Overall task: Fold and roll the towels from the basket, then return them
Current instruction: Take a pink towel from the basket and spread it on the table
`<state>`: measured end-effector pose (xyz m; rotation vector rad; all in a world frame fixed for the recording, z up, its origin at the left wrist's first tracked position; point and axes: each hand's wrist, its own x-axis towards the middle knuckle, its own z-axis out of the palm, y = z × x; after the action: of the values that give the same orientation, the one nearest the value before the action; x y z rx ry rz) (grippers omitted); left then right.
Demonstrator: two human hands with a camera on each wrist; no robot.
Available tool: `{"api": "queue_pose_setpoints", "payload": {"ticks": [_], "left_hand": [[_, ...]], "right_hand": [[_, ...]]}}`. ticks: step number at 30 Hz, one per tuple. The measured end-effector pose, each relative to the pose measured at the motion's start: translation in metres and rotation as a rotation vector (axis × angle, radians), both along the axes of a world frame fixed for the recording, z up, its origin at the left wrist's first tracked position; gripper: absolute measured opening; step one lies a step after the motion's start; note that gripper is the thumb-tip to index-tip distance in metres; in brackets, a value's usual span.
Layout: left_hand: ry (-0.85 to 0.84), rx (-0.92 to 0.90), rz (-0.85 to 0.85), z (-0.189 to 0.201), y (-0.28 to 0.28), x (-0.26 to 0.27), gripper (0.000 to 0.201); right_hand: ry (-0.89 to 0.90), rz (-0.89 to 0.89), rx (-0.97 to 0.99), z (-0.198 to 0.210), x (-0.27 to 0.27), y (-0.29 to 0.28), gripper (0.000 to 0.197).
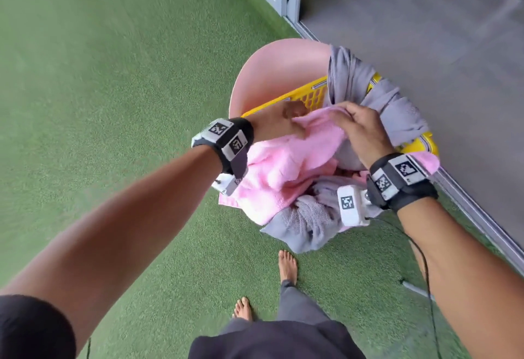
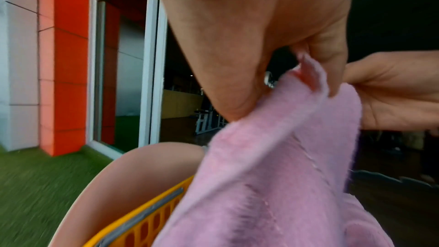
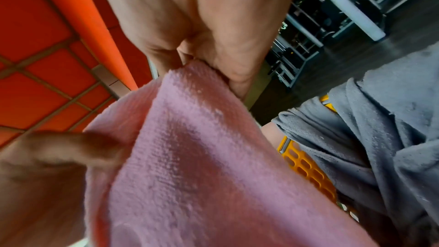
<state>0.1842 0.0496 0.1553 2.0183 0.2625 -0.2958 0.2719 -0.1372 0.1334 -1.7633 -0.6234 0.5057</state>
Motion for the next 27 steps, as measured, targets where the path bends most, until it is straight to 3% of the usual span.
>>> {"api": "queue_pose_setpoints", "payload": {"ticks": [4, 7, 9, 11, 14, 16, 18, 23, 27], "left_hand": [[0.029, 0.096, -0.042, -0.028, 0.013, -0.026, 0.024], [0.007, 0.166, 0.052, -0.049, 0.025, -0.049, 0.014], [-0.039, 0.137, 0.154, -0.054, 0.026, -0.058, 0.015], [-0.081, 0.051, 0.265, -0.049, 0.026, -0.06, 0.013], [-0.12, 0.026, 0.318, -0.032, 0.032, -0.062, 0.021], [-0.139, 0.052, 0.319, -0.016, 0.041, -0.07, 0.02], [-0.14, 0.099, 0.341, 0.002, 0.057, -0.083, 0.018], [-0.187, 0.19, 0.438, 0.05, 0.096, -0.145, 0.017], [-0.285, 0.007, 0.485, 0.087, 0.123, -0.225, 0.014]], "right_hand": [[0.093, -0.302, 0.106, -0.008, 0.01, -0.004, 0.013], [0.141, -0.426, 0.065, -0.016, 0.015, -0.011, 0.015], [0.092, -0.369, -0.05, -0.022, 0.01, -0.009, 0.009], [-0.06, -0.232, -0.196, -0.03, -0.003, -0.003, 0.03], [-0.319, 0.033, -0.165, -0.027, -0.039, 0.021, 0.055], [-0.432, 0.174, -0.095, -0.019, -0.066, 0.046, 0.05], [-0.424, 0.241, -0.074, -0.008, -0.091, 0.072, 0.043], [-0.35, 0.205, 0.014, 0.031, -0.15, 0.129, 0.023], [-0.424, 0.294, 0.057, 0.07, -0.202, 0.17, 0.011]]}}
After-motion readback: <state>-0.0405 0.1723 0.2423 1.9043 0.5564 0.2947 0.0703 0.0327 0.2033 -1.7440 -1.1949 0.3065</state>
